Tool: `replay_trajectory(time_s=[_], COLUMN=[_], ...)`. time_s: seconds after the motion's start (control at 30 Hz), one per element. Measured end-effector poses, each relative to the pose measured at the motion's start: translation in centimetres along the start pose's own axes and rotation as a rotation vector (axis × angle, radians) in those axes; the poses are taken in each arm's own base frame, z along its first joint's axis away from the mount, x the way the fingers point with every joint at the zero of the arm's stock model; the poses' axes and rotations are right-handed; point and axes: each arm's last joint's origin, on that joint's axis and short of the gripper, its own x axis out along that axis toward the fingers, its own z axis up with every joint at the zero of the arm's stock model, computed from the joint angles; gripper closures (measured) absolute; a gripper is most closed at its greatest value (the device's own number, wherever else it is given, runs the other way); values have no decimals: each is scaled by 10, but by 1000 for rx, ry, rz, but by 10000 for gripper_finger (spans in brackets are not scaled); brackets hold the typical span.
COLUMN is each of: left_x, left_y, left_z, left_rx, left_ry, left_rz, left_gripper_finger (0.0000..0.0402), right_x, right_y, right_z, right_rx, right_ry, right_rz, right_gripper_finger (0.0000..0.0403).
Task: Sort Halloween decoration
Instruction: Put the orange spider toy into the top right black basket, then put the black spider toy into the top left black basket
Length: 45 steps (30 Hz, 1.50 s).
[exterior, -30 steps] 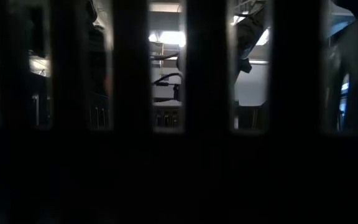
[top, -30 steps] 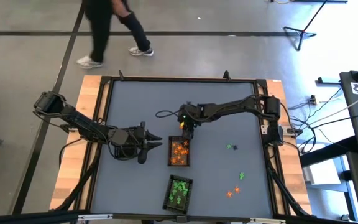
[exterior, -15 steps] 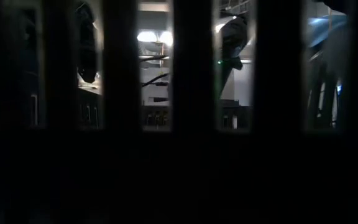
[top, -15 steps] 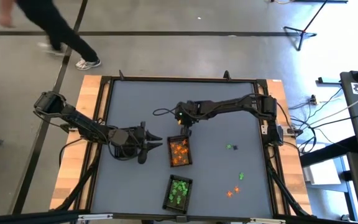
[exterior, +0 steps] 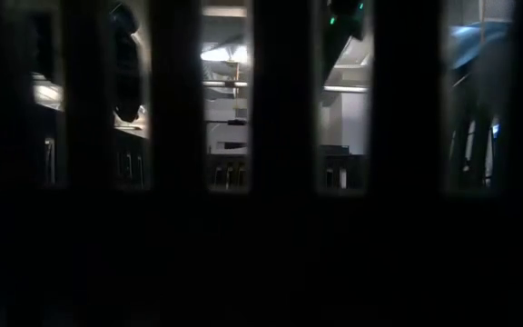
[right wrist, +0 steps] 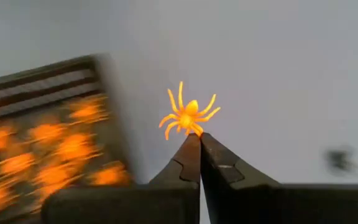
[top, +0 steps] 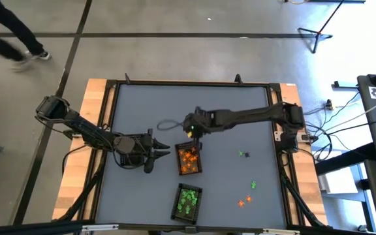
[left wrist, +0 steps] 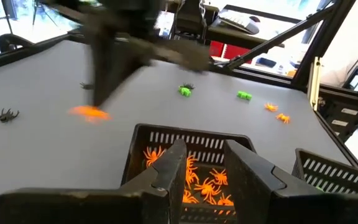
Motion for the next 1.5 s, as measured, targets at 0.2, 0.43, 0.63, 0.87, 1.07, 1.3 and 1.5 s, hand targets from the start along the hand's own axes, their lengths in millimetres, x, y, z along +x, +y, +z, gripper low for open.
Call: replay_trajectory(time_s=[0.2,0.43,0.63,0.87,1.07,1.3,1.5], left_x=[0,0,0,0,0,1,2], left_y=[0,0,0,0,1,4,7], left_z=[0,0,1,1,1,-3,-1], left_rx=[-3,-8,-13,-7,-2,15,42], left_ry=[-1,-5,-8,-8,-5,32,29], left_rz=[0,-1,-1,-1,5,28,40], left_gripper_finger=[300,300,300,300,300,300,300], right_x=[-9,-11,-8,-8,-6,14,39], right_y=[51,79,76,68,10,-85,-138], right_z=[-3,-6,-8,-17,-17,-25,-53], right_rx=[-93,-130,-97,-113,-59,96,196], right_ry=[-10,-24,-11,71,138,73,-1], right_rz=[131,176,195,81,-68,-78,-84], right_gripper_finger=[402,397,350,252,222,222,221])
